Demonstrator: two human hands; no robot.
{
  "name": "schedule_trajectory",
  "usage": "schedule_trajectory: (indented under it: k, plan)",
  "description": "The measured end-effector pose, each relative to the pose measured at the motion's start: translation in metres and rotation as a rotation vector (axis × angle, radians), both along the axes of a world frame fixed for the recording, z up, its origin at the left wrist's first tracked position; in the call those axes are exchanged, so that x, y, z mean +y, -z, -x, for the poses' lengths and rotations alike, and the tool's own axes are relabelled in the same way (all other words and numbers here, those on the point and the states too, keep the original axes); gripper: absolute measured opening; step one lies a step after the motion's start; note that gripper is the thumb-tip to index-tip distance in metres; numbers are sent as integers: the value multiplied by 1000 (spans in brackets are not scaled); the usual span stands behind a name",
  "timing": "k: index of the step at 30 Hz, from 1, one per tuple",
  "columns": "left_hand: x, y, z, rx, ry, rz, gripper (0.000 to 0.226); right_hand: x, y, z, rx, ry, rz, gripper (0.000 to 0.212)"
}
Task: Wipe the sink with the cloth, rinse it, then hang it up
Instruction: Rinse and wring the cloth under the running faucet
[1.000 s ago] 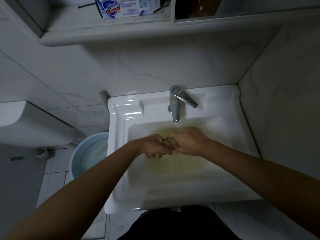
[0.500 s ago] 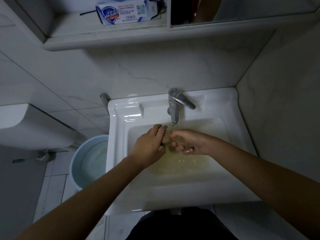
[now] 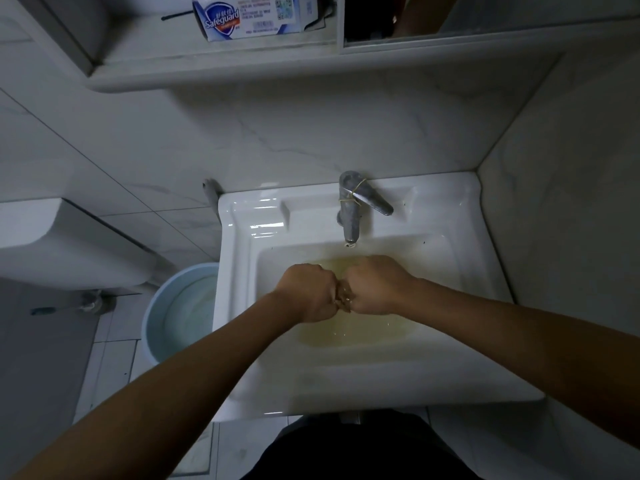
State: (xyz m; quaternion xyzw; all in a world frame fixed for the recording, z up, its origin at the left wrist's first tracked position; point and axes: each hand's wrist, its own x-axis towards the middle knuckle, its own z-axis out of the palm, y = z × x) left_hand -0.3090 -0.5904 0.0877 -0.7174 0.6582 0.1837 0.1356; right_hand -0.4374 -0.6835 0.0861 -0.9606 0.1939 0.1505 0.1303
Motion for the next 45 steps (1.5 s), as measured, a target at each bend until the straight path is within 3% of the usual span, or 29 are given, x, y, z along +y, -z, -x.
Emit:
schedule_trajectory:
  k: [3, 6, 13, 16, 19, 25, 28, 30, 32, 37, 42, 45]
  plan:
    - [-7, 1, -2, 166, -158, -48, 20, -9, 6, -2, -27, -57, 103, 27]
    - [-10, 3, -6, 289, -268, -44, 36, -18, 9, -6, -50, -74, 107, 24]
    - [-7, 5, -7, 451, -353, -43, 42, -23, 16, -3, -114, -86, 103, 24]
    - [-2, 5, 1, 724, -520, -49, 37, -29, 14, 4, -113, -13, -49, 29]
    - [7, 7, 2, 1003, -764, -104, 13, -32, 19, 19, -96, 205, -260, 33]
    - [33, 13, 20, 1202, -994, 69, 29, -11, 30, 53, -222, 487, -581, 29]
    - [45, 13, 34, 1415, -1261, 243, 32, 10, 31, 69, -391, 628, -700, 34]
    - [49, 13, 45, 1549, -1416, 309, 31, 28, 33, 76, -523, 679, -760, 18]
    - [51, 13, 56, 1586, -1480, 359, 27, 40, 36, 82, -577, 690, -752, 6]
    - [57, 9, 75, 1615, -1535, 434, 35, 38, 29, 93, -521, 730, -819, 29]
    - [65, 2, 76, 1618, -1502, 523, 30, 46, 29, 95, -422, 807, -989, 27]
    - [70, -5, 72, 1571, -1431, 560, 26, 53, 23, 87, -475, 750, -938, 25]
